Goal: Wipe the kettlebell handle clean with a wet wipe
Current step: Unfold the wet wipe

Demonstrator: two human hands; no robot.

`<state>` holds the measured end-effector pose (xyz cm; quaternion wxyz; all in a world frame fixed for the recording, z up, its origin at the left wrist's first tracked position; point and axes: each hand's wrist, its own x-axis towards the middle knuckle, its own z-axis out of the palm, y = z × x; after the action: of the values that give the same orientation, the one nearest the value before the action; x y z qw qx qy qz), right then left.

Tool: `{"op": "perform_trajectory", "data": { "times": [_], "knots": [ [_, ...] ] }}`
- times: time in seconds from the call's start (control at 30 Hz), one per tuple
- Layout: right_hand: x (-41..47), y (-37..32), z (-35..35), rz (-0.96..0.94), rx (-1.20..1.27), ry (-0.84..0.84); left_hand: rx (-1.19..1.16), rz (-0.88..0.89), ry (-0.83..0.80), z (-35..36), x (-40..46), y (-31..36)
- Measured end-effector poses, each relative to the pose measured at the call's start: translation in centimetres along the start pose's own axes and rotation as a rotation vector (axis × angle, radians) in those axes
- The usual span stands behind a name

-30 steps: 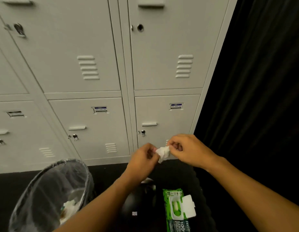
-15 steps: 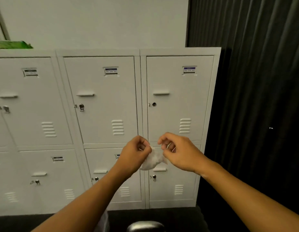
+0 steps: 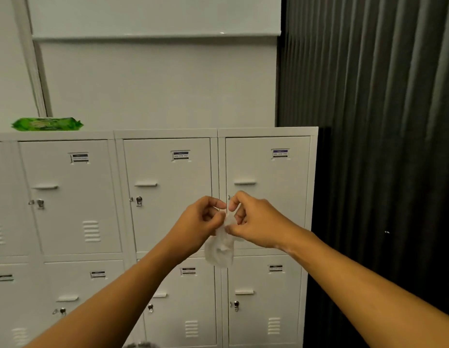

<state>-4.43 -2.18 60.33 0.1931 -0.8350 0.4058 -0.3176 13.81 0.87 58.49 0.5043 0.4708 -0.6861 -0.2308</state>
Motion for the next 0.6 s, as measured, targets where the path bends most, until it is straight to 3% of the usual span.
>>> {"op": "perform_trajectory", "data": {
  "times": [0.43,0.6],
  "knots": [
    [-0.6,0.1,0.6,0.049,-0.055,0.019,-0.157,-0.120,-0.008,-0.7,-2.0,0.3],
    [-0.7,0.4,-0.4,0.046,-0.071,-0.015,0.218,-0.149,-0.237,-2.1,-2.1,-1.6]
  ]
}}
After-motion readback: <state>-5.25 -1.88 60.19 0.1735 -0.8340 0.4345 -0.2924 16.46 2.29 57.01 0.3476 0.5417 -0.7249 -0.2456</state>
